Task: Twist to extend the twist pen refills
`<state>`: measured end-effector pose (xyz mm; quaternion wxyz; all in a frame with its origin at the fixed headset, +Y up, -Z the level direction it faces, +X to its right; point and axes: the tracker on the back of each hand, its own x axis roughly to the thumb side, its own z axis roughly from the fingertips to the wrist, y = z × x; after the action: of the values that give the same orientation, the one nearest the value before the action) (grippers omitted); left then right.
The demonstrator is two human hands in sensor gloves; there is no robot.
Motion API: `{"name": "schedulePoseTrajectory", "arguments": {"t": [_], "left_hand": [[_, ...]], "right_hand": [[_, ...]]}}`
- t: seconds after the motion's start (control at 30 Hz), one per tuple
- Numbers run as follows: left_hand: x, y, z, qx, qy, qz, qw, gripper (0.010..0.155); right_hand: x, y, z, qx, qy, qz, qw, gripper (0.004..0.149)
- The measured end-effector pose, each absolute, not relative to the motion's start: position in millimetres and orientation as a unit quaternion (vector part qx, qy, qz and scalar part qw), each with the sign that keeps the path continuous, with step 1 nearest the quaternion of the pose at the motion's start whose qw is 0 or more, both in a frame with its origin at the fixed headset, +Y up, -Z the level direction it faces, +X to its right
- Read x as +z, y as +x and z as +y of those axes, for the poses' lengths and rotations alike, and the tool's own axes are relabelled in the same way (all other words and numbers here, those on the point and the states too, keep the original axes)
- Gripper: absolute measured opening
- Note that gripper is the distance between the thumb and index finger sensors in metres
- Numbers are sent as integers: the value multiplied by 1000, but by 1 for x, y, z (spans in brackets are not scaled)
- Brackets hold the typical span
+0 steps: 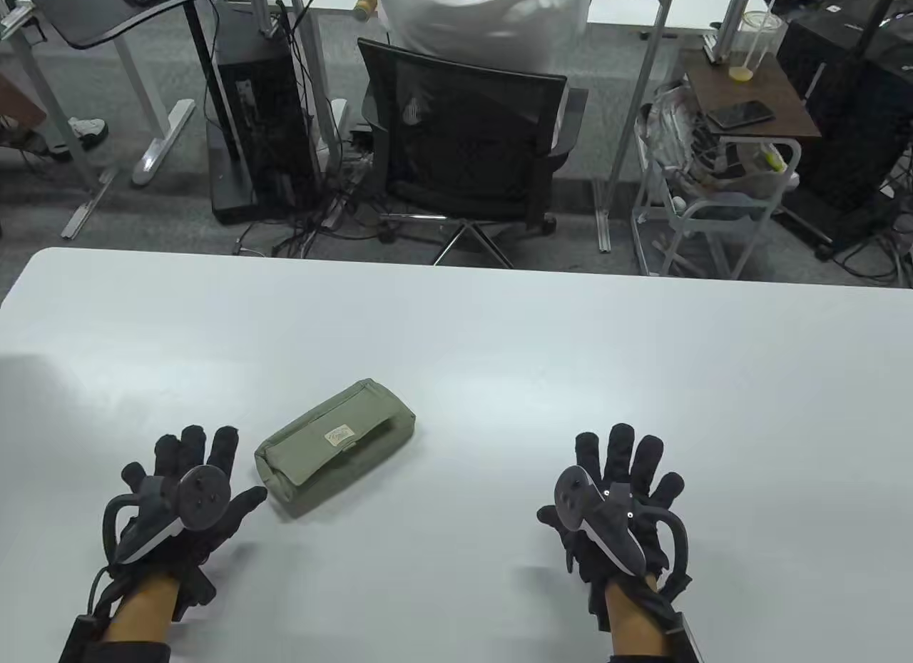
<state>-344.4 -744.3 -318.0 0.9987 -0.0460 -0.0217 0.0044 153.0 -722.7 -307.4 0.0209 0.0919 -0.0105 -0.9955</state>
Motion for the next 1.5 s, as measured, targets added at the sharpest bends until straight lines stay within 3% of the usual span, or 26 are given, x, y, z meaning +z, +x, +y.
{"name": "schedulePoseTrajectory", "arguments": {"t": [0.7,0.9,1.07,1.2,1.37,1.5], "left_hand": [[-317,-343,-743,-6,-49,-23,999,92],[-326,-329,-701,21,0,-47,999,91],[-361,-296,-671,60,-8,-75,995,93],[-393,-261,-695,62,-83,-98,990,98],[-420,-236,-747,-16,-226,-83,970,110],[-428,-233,-766,1,-256,-76,964,111]], "right_hand": [[-308,145,-727,-996,73,-26,39,102],[-308,140,-727,-997,64,-29,44,102],[-308,139,-728,-997,61,-29,38,102],[-307,139,-727,-997,60,-28,38,102],[-306,136,-729,-998,53,-28,36,102],[-307,134,-729,-998,51,-27,39,102]]}}
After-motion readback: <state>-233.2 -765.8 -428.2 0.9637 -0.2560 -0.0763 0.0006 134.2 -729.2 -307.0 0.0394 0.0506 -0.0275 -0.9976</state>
